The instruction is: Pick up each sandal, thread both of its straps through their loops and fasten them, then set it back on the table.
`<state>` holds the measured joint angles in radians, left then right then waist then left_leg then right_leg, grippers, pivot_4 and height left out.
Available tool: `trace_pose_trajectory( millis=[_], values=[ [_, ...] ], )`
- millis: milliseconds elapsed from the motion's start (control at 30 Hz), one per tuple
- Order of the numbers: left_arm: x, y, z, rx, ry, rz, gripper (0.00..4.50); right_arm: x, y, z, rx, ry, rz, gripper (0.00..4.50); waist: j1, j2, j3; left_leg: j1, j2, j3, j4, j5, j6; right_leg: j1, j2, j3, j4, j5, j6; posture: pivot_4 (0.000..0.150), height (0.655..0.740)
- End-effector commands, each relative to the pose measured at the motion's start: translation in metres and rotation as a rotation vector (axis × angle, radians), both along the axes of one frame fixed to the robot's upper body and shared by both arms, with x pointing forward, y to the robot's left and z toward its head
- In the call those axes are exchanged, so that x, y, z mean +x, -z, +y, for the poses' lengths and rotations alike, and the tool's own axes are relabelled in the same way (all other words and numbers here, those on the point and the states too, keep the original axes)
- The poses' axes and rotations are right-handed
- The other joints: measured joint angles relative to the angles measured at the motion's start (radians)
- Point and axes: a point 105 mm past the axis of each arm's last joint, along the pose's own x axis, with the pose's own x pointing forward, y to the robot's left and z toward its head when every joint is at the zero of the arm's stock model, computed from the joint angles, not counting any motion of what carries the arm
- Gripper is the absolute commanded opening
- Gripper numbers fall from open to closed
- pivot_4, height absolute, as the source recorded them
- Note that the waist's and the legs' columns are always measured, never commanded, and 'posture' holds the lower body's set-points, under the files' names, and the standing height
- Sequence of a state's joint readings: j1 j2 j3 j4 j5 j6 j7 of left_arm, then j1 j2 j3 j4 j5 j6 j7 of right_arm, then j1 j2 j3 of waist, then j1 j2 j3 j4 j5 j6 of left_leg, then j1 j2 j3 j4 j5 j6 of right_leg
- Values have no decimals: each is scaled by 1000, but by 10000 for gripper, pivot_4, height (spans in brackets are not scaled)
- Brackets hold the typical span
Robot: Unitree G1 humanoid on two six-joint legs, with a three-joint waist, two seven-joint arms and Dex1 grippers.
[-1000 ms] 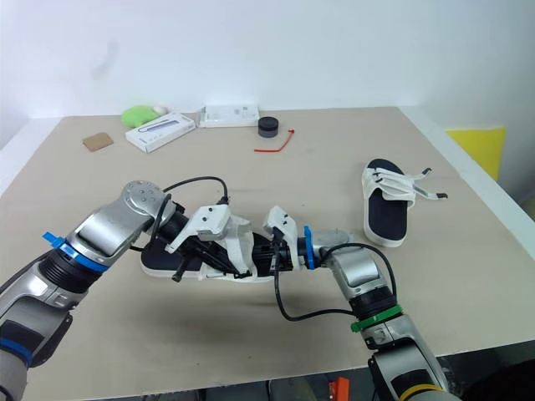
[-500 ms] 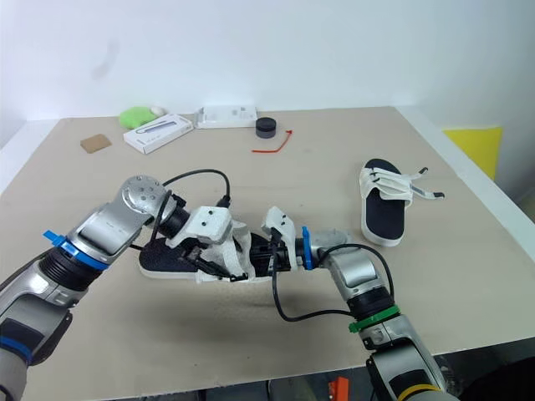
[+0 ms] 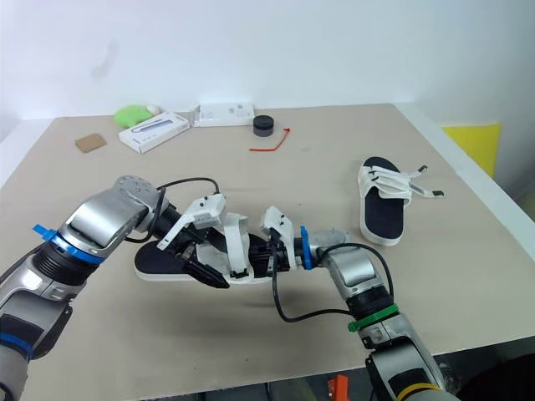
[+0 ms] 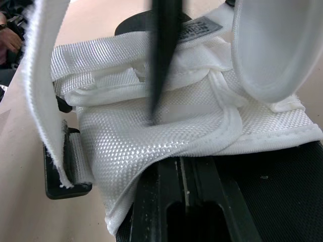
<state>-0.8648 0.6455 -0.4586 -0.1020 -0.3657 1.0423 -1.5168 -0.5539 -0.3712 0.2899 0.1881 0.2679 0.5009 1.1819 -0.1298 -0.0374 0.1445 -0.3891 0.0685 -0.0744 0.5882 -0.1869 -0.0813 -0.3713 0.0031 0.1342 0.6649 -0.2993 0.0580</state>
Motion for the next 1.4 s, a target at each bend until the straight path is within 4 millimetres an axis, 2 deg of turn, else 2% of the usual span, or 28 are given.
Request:
trace_pose_trajectory(
  millis=[33, 133, 433, 733, 833, 1000, 1100, 1133, 1400],
  values=[
    [-14, -13, -3, -35, 14, 52, 44240, -8, 47, -11, -129, 56, 139, 0, 0, 0, 1, 0, 0, 0, 0, 0, 0, 0, 0, 0, 0, 0, 0, 1500, 7400],
    [-18, -12, 1, -32, -10, 69, 44240, -9, 47, -13, -131, 57, 140, 0, 0, 1, 3, 0, 0, 0, 0, 0, 0, 0, 0, 0, 0, 0, 0, 1500, 7400],
    [8, -6, -18, -50, -232, -13, 44240, -10, 47, -14, -133, 57, 141, 0, 1, 0, 4, -1, 0, 0, 3, 0, 0, 0, 0, 0, 0, 1, 0, 1500, 7400],
    [15, -9, -25, -79, -331, -38, 44240, -11, 48, -14, -134, 56, 146, 0, 1, 0, 5, -1, 0, 0, 4, 0, -1, 1, 0, 0, 0, 1, 2, 1500, 7400],
    [20, -14, -26, -108, -376, -34, 36438, -12, 48, -14, -135, 55, 149, 0, 1, 0, 5, -1, 0, 0, 4, 0, -1, 1, 0, 0, 0, 3, 4, 1500, 7400],
    [20, -15, -26, -113, -401, -19, 13265, -14, 48, -13, -132, 50, 152, 0, 1, 1, 6, -2, 0, 0, 4, -1, -1, 0, 0, 0, 0, 3, 5, 1500, 7400],
    [13, -10, -25, -91, -369, -24, 1614, -14, 48, -12, -131, 49, 154, 0, 1, 1, 6, -2, 0, 0, 4, -1, -2, 0, 0, 0, 0, 3, 5, 1500, 7400],
    [11, -9, -25, -85, -359, -32, 396, -14, 48, -12, -130, 49, 154, 0, 1, 2, 6, -2, 0, 0, 4, -1, -2, 0, 0, 0, 0, 3, 5, 1500, 7400],
    [-5, 4, -22, -52, -239, -95, 396, -15, 48, -12, -129, 51, 157, 0, 1, 1, 6, -2, 0, -1, 4, -2, -4, 0, 0, 0, 0, 2, 4, 1500, 7400]
  ],
)
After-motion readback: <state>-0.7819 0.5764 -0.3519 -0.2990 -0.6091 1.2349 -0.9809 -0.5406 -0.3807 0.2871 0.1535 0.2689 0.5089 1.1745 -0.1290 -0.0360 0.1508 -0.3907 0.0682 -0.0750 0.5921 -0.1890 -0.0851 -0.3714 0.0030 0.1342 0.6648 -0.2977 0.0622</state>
